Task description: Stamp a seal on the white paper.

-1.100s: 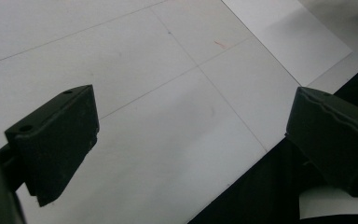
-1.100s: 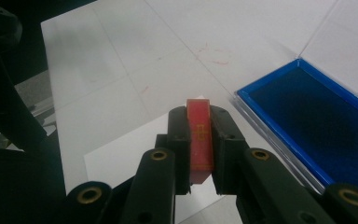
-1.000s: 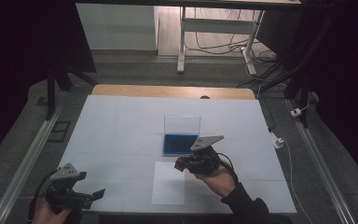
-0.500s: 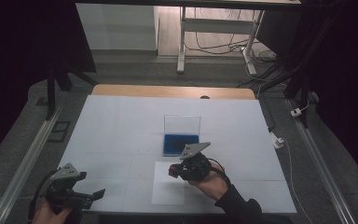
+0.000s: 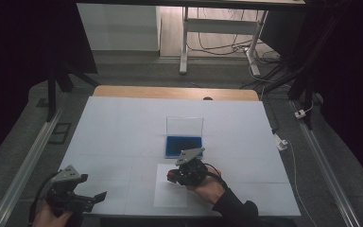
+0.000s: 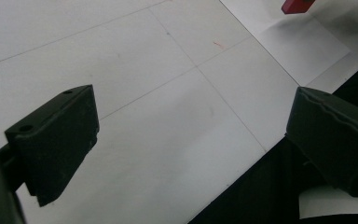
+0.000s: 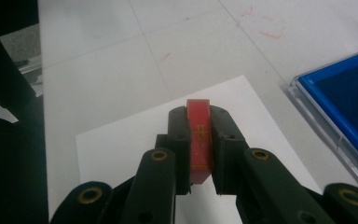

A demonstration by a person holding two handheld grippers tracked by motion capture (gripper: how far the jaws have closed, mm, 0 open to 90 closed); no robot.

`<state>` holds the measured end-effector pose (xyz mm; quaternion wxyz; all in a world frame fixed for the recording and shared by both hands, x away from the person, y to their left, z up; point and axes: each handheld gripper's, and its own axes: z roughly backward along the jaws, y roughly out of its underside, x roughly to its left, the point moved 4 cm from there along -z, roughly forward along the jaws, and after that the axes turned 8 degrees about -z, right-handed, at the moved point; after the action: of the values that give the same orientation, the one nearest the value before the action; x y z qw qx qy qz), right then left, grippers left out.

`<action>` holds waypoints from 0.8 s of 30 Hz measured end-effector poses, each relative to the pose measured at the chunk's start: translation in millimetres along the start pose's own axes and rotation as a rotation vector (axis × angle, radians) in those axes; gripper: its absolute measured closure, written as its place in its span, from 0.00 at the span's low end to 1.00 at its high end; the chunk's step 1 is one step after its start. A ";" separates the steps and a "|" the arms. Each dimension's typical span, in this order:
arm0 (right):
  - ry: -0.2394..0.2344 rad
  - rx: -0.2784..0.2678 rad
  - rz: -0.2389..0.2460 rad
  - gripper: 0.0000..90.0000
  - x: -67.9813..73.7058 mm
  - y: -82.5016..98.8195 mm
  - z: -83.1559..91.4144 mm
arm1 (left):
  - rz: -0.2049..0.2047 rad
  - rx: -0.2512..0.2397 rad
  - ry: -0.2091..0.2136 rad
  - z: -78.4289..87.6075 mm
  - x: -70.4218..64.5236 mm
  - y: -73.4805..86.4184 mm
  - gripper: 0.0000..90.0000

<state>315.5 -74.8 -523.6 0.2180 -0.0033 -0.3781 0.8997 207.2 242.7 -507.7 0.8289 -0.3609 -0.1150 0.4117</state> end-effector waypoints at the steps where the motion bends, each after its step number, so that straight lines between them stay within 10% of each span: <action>1: 0.008 0.009 0.006 0.89 -0.3 1.8 -2.6 | 0.000 0.000 0.000 0.0 0.0 0.0 0.03; 24: 0.050 0.025 0.043 0.90 2.5 11.7 -14.3 | 0.003 0.004 -0.002 -0.6 -0.2 -0.3 0.03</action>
<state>311.1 -71.3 -541.5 0.2082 -0.0314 -0.3612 0.9084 207.5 242.1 -507.9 0.8289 -0.3593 -0.1144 0.4132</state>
